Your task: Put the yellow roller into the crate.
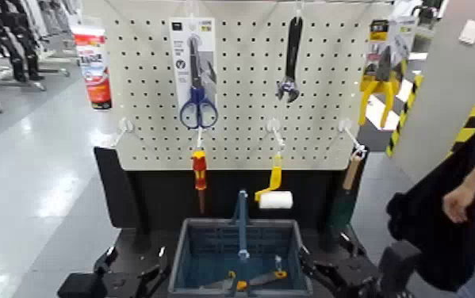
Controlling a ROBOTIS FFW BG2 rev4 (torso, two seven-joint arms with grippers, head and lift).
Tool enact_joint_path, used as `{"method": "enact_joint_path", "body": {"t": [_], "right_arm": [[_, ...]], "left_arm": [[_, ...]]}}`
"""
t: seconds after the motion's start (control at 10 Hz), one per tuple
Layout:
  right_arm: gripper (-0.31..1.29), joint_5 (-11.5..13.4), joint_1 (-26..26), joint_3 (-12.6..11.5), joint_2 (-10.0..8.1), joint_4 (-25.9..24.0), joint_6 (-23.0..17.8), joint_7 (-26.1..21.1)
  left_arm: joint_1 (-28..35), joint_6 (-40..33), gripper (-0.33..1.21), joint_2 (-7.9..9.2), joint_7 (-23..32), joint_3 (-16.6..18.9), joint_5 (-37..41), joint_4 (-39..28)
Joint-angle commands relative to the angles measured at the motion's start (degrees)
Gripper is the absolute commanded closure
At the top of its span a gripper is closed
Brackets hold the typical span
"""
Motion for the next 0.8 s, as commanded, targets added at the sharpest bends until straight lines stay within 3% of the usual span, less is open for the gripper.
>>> {"method": "enact_joint_path", "body": {"t": [0.1,0.3,0.5,0.8], "right_arm": [[0.14,0.7,-6.2,-0.1,-1.94,1.5,4.5,4.3],[0.14,0.8,-10.9,1.0,-3.97,2.7,7.7,7.6],[0.14,0.5,-14.8,2.1,-5.64,4.8,8.7,10.5],[0.14,-1.8,-19.6,4.0,-8.54,9.2,7.9,12.7]], "left_arm": [[-0.1,0.1,0.11,-0.15,0.0,0.0,0.0,0.0],[-0.1,0.1,0.11,-0.24,0.0,0.0,0.1,0.1],[-0.1,0.0,0.11,-0.24,0.0,0.0,0.2,0.1],[-0.1,0.1,0.11,-0.33,-0.1,0.0,0.2,0.1]]}}
